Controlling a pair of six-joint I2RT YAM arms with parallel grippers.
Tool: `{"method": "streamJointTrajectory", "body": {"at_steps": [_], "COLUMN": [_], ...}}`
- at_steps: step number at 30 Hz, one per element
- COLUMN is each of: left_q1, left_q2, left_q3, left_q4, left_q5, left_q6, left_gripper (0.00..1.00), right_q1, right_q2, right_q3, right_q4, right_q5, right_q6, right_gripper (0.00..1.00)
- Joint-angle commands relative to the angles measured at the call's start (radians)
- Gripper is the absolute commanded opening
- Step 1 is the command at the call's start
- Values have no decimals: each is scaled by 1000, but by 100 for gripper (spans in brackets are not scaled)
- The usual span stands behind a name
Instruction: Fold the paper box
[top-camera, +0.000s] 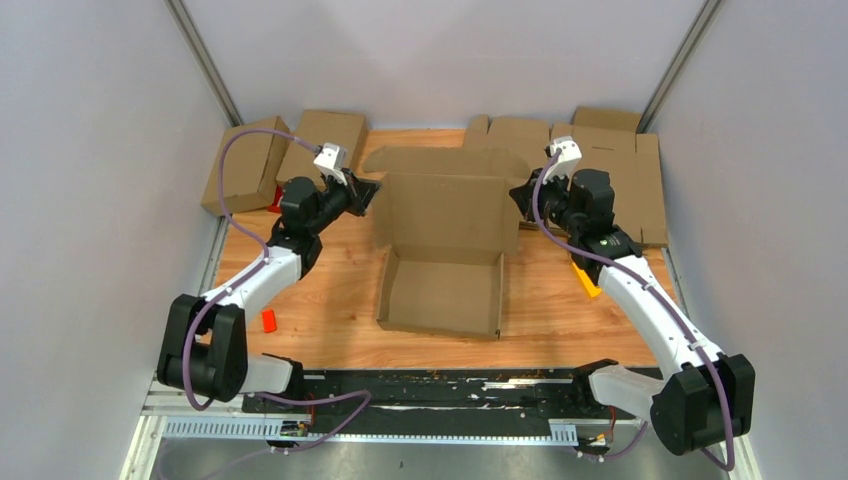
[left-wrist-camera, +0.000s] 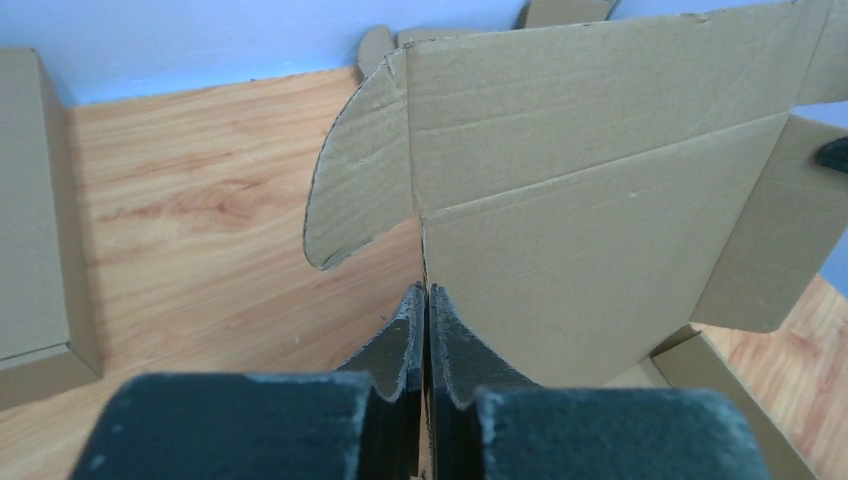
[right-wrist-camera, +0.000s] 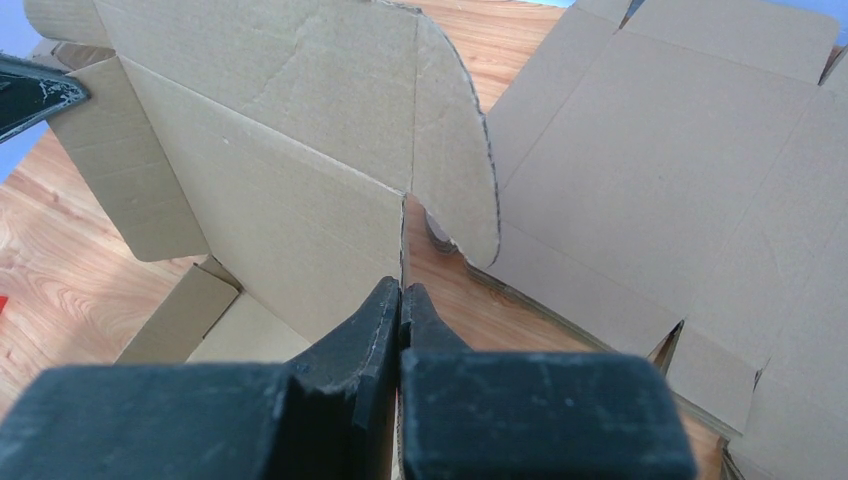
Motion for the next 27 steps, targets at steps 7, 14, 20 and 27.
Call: {"method": "streamJointTrajectory", "body": {"at_steps": [7,14,20,27], "left_q1": [-36,-91,-109,-253], "left_q2": [-66,-193,-274,-228], "left_q3": [46,62,-28,-185], "left_q4": [-52,-46,88,310], "left_q5": [-19,-159,-268,-443], "left_q6": [78,120,143,218], "left_gripper": [0,0,0,0], "right_q1": [2,6,50,244], "right_q2": [18,75,91,164], "right_q3": [44,130,74,-55], "right_q4": [110,169,354,567], "right_q5": [11,42,142,509], "right_q6": [88,213,214,74], "right_gripper": [0,0,0,0]}}
